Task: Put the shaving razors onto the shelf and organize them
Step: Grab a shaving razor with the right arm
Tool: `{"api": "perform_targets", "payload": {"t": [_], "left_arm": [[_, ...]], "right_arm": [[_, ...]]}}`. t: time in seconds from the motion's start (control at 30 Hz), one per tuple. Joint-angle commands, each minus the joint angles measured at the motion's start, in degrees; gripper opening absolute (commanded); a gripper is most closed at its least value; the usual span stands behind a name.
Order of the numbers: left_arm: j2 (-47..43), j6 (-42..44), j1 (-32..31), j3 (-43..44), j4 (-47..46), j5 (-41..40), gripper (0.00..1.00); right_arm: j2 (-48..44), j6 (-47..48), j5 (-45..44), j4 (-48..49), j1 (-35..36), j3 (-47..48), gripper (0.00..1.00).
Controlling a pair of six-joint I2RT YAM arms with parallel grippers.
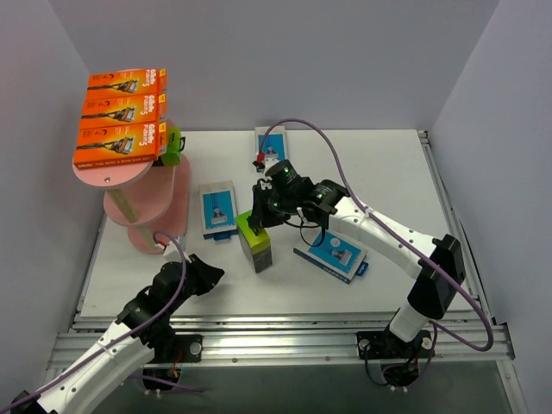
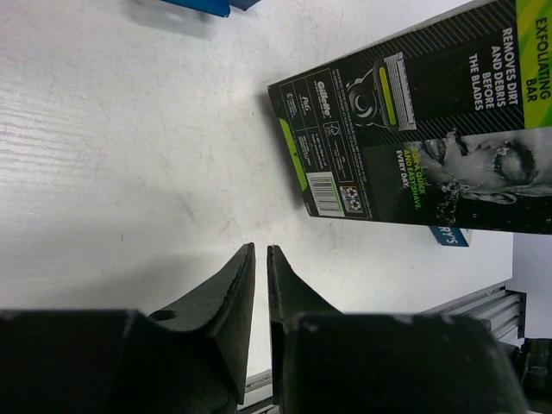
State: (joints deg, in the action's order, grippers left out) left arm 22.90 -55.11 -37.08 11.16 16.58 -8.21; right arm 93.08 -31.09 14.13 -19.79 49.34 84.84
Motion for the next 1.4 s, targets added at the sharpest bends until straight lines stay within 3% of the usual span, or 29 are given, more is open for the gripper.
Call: {"api": "perform_targets", "payload": {"t": [0.0,0.23,0.33,0.67,0.8,1.03,1.1,1.17,1.23,1.37], "left_arm": [[-0.66,-0.08,-0.1,0.09,1.09,0.83,0.2],[-1.36,0.88,-0.01,0.27,2.32,0.83,0.21],[-1.8,0.97,-0.1,0.36,3.02,0.74,0.22],[-1.71,1.15,-0.1,0.36,3.37,0.65,0.25],[-1.8,1.15,-0.1,0.53,3.55,0.56,0.27],[-2.33,1.59,-0.01,2.55,5.91,0.3,0.28],[-2.76,1.59,-0.01,3.51,7.06,-0.4,0.28],[-3.55,1.59,-0.1,4.48,8.9,-1.02,0.32],[-4.17,1.59,-0.01,5.19,10.83,-1.37,0.45],[-6.1,1.5,-0.1,7.47,14.44,-2.86,0.6]], "right_arm": [[-3.78,-0.64,-0.33,2.39,1.19,0.94,0.0],[-3.96,-0.29,-1.91,2.04,1.28,-2.04,0.0],[-4.66,-0.29,-2.96,1.86,1.28,-2.66,0.05],[-5.01,0.15,-4.55,0.1,1.28,-0.99,0.31],[-5.01,0.33,-5.16,-1.12,1.28,0.41,0.38],[-4.93,1.03,-7.01,-3.58,1.9,2.96,0.62],[-4.49,1.29,-7.53,-4.38,2.51,3.14,0.65],[-3.52,1.65,-8.5,-5.43,4.09,3.23,0.68],[-2.21,2.0,-10.08,-6.22,5.14,3.4,0.69],[-0.36,2.26,-11.67,-7.8,7.17,3.23,0.71]]}}
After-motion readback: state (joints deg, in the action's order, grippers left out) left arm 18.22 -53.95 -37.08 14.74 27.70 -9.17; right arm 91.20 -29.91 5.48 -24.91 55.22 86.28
